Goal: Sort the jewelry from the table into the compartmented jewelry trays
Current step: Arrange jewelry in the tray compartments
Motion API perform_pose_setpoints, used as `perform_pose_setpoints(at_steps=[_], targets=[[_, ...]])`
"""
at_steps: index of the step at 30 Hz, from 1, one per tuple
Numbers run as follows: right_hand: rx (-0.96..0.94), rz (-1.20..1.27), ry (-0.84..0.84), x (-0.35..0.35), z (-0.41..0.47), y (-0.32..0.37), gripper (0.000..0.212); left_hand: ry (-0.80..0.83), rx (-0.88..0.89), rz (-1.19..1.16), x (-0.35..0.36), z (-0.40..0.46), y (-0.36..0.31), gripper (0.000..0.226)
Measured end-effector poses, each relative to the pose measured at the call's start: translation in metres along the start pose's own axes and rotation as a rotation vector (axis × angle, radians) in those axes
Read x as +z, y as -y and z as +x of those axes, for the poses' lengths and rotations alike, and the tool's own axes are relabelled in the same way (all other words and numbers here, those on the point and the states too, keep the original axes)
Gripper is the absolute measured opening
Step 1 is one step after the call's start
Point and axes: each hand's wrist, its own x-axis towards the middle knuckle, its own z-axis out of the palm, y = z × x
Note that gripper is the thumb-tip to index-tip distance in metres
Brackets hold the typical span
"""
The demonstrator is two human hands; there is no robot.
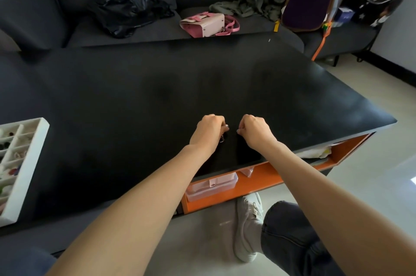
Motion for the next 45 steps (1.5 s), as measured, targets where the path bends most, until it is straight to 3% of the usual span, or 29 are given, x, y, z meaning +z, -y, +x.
perform_pose_setpoints(at_steps=[3,8,10,12,14,18,22,26,34,39,41,45], targets=[[0.008,0.164,0.016,0.002,0.001,0.009,0.009,-0.062,-0.206,-0.362,-0.009,-0.002,0.007,0.014],[0.194,1.489,0.201,0.006,-0.013,0.045,0.01,-0.152,-0.412,-0.994,-0.056,-0.019,0.021,0.015],[0.28,1.798,0.208,0.007,-0.016,0.059,0.012,-0.147,-0.433,-1.107,-0.077,-0.027,0.026,0.014],[0.302,1.928,0.199,0.006,-0.019,0.079,0.014,-0.147,-0.454,-1.16,-0.096,-0.038,0.034,0.014],[0.317,1.896,0.228,0.004,-0.02,0.093,0.017,-0.13,-0.507,-1.216,-0.109,-0.046,0.039,0.015],[0.241,1.525,0.324,0.004,-0.028,0.111,0.032,-0.035,-0.556,-1.4,-0.123,-0.061,0.051,0.017],[-0.027,1.175,0.312,0.004,-0.045,0.13,0.022,0.063,-0.527,-1.399,-0.137,-0.077,0.06,0.02],[-0.218,0.986,0.264,0.002,-0.059,0.156,0.02,0.086,-0.485,-1.323,-0.158,-0.092,0.065,0.023],[-0.477,0.731,0.117,0.011,-0.072,0.216,0.011,-0.086,-0.57,-1.335,-0.198,-0.125,0.098,0.021],[-0.573,0.673,0.022,0.033,-0.07,0.268,0.01,-0.306,-0.668,-1.449,-0.224,-0.144,0.127,0.012],[-0.496,0.694,0.097,0.042,-0.07,0.291,0.013,-0.439,-0.664,-1.302,-0.23,-0.151,0.141,0.014],[-0.19,0.844,0.469,0.056,-0.071,0.337,0.024,-0.609,-0.621,-0.903,-0.241,-0.168,0.172,0.014]])
